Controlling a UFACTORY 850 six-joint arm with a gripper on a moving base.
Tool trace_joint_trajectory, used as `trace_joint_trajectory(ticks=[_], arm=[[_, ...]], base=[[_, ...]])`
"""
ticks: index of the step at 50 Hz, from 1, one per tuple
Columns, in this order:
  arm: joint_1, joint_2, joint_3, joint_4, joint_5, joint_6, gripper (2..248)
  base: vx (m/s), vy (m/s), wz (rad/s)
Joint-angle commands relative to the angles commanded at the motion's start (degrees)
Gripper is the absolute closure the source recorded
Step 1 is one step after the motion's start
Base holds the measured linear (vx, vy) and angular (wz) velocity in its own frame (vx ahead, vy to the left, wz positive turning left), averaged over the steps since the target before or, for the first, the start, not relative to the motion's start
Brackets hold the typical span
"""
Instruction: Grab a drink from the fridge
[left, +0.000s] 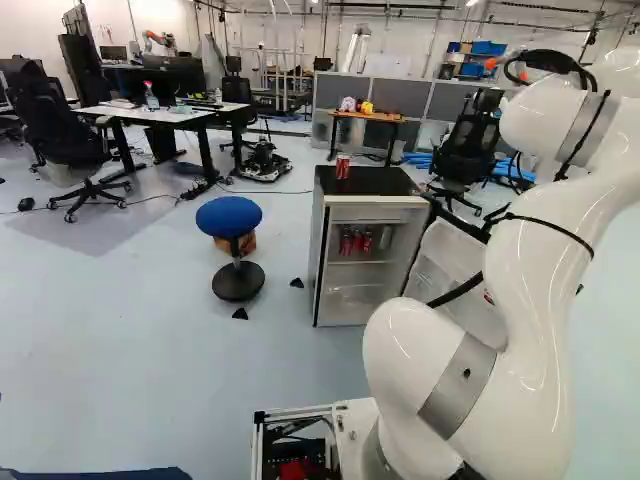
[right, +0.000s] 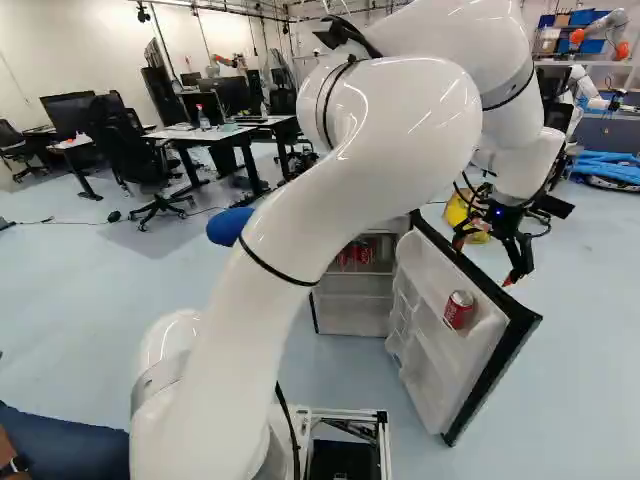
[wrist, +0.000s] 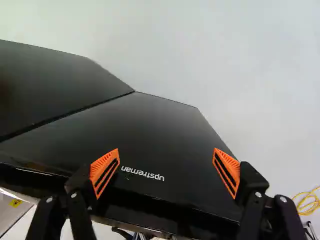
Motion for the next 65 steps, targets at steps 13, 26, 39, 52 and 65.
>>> trace_joint_trajectory(ticks=[13, 26, 39, 52, 65], arm=[[0.0, 1.5, 2.4, 0.0, -1.1, 0.0, 3], [0.1, 3.2, 5.3, 0.0, -2.1, 0.0, 3], [0.4, 5.0, 8.4, 0.0, -3.2, 0.0, 3], [0.8, 6.9, 11.5, 0.0, -3.6, 0.0, 3], [1.3, 8.9, 14.8, 0.0, -3.6, 0.0, 3]], base=[[0.0, 0.0, 0.0], [0.0, 0.0, 0.0], [0.0, 0.0, 0.0], [0.0, 0.0, 0.0], [0.0, 0.0, 0.0]])
